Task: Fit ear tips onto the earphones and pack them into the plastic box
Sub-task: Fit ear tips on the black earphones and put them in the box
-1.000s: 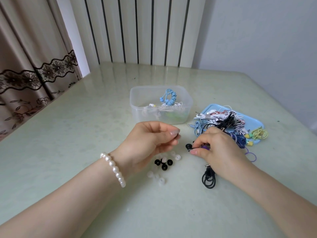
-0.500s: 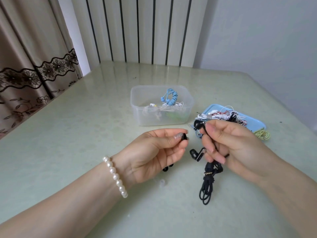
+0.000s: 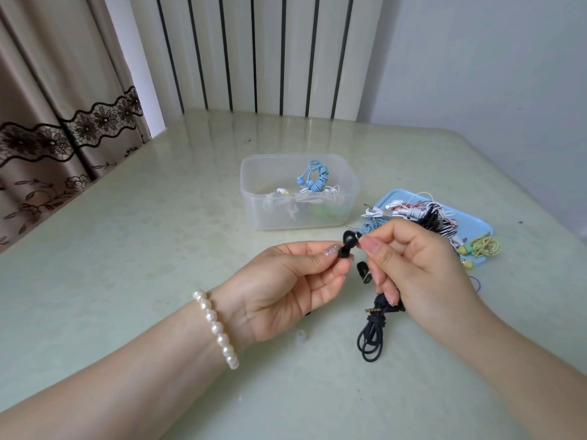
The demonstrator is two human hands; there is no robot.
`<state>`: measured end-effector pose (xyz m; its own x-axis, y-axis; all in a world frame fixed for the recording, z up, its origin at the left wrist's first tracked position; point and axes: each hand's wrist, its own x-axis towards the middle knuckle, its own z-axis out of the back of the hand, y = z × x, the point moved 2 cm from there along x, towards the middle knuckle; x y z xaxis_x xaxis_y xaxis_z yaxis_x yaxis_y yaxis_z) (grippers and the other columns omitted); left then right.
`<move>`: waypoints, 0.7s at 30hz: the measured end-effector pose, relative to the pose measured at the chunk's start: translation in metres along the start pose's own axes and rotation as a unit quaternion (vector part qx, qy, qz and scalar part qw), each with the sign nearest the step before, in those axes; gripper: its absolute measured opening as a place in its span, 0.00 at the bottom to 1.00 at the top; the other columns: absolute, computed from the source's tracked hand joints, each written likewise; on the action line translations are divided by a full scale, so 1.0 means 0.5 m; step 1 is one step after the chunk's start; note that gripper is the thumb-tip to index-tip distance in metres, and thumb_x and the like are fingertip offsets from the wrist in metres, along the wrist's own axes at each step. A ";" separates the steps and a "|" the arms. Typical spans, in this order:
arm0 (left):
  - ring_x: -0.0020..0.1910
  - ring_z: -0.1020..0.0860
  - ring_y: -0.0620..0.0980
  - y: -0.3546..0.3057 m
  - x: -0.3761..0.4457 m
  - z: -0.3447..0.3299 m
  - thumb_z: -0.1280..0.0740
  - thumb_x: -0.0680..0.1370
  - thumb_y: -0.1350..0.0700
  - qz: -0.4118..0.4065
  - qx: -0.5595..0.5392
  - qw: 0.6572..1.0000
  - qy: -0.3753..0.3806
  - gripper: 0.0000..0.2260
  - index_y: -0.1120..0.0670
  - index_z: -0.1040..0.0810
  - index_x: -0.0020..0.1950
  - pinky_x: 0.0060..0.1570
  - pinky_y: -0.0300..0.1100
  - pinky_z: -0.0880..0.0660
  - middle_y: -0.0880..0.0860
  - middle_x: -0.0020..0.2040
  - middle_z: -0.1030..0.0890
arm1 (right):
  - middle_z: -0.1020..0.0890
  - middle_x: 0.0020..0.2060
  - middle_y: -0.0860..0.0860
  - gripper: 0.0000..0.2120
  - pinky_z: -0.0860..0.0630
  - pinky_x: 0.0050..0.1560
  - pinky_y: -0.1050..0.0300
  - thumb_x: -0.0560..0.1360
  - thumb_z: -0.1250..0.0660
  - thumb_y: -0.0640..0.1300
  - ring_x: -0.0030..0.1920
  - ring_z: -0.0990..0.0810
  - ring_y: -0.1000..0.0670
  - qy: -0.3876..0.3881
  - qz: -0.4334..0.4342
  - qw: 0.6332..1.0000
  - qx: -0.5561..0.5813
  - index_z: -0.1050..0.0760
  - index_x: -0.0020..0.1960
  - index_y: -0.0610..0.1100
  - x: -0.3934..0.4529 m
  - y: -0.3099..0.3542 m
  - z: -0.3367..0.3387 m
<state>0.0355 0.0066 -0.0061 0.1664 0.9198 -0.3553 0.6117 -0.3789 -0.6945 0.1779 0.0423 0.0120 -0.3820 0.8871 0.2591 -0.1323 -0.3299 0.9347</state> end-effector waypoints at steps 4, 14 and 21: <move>0.31 0.19 0.46 0.001 0.001 0.001 0.34 0.65 0.66 0.000 -0.001 1.000 -0.003 0.08 0.63 0.20 0.41 0.34 0.37 0.21 0.58 0.36 0.18 | 0.28 0.22 0.48 0.11 0.35 0.22 0.64 0.70 0.37 0.47 0.18 0.35 0.54 -0.003 0.001 1.000 0.004 0.29 0.36 0.39 -0.001 -0.004 -0.004; 0.34 0.18 0.48 -0.003 0.000 0.000 0.34 0.65 0.66 0.008 -0.027 1.000 0.005 0.08 0.64 0.20 0.43 0.37 0.38 0.20 0.58 0.38 0.18 | 0.26 0.22 0.48 0.10 0.35 0.23 0.66 0.68 0.37 0.47 0.18 0.35 0.55 -0.002 0.013 1.000 0.022 0.28 0.35 0.40 -0.002 0.001 -0.008; 0.35 0.18 0.48 -0.002 -0.001 0.001 0.35 0.64 0.68 0.009 -0.032 0.999 0.007 0.11 0.65 0.19 0.45 0.37 0.37 0.20 0.58 0.38 0.18 | 0.24 0.25 0.49 0.11 0.32 0.26 0.54 0.73 0.34 0.47 0.19 0.33 0.54 0.008 0.020 0.999 0.047 0.27 0.38 0.40 -0.001 -0.006 -0.004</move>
<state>0.0347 0.0067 -0.0055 0.1879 0.9143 -0.3589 0.6565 -0.3887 -0.6464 0.1767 0.0422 0.0088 -0.4007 0.8681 0.2930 -0.0312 -0.3325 0.9426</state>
